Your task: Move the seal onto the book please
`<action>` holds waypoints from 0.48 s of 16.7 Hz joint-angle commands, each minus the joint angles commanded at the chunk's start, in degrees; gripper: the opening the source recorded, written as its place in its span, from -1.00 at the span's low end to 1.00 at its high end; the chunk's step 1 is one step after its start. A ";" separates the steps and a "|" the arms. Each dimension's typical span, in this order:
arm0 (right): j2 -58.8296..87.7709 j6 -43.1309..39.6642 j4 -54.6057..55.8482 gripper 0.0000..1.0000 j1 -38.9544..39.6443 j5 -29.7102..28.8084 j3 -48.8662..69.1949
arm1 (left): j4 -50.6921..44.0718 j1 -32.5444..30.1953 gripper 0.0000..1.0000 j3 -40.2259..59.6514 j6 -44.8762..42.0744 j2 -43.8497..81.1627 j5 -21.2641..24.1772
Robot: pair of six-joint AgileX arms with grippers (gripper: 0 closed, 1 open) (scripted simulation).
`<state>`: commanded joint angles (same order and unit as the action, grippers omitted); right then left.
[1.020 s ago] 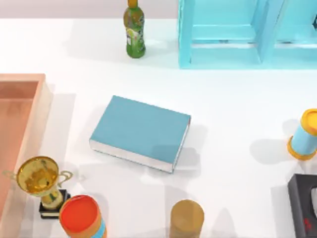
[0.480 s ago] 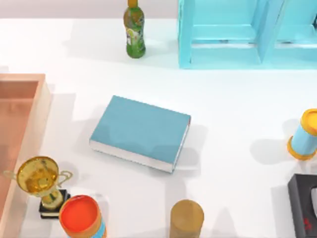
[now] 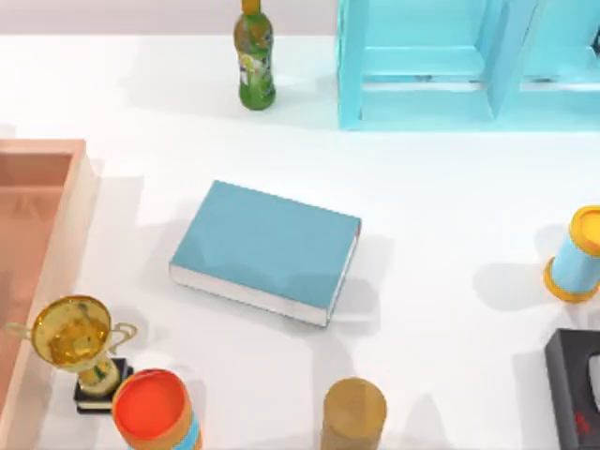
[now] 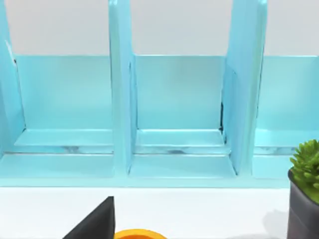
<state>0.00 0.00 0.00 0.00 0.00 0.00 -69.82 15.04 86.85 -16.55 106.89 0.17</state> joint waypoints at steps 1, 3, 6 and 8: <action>0.00 0.00 0.00 1.00 0.00 0.00 0.00 | 1.31 0.07 1.00 -1.10 0.03 0.42 0.00; 0.00 0.00 0.00 1.00 0.00 0.00 0.00 | 5.59 0.11 1.00 -4.20 -0.06 1.61 0.01; 0.00 0.00 0.00 1.00 0.00 0.00 0.00 | 14.69 0.24 1.00 -9.89 -0.21 3.93 0.02; 0.00 0.00 0.00 1.00 0.00 0.00 0.00 | 18.73 0.31 1.00 -13.03 -0.30 5.23 0.03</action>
<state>0.00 0.00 0.00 0.00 0.00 0.00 -51.09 15.35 73.83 -16.85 112.12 0.20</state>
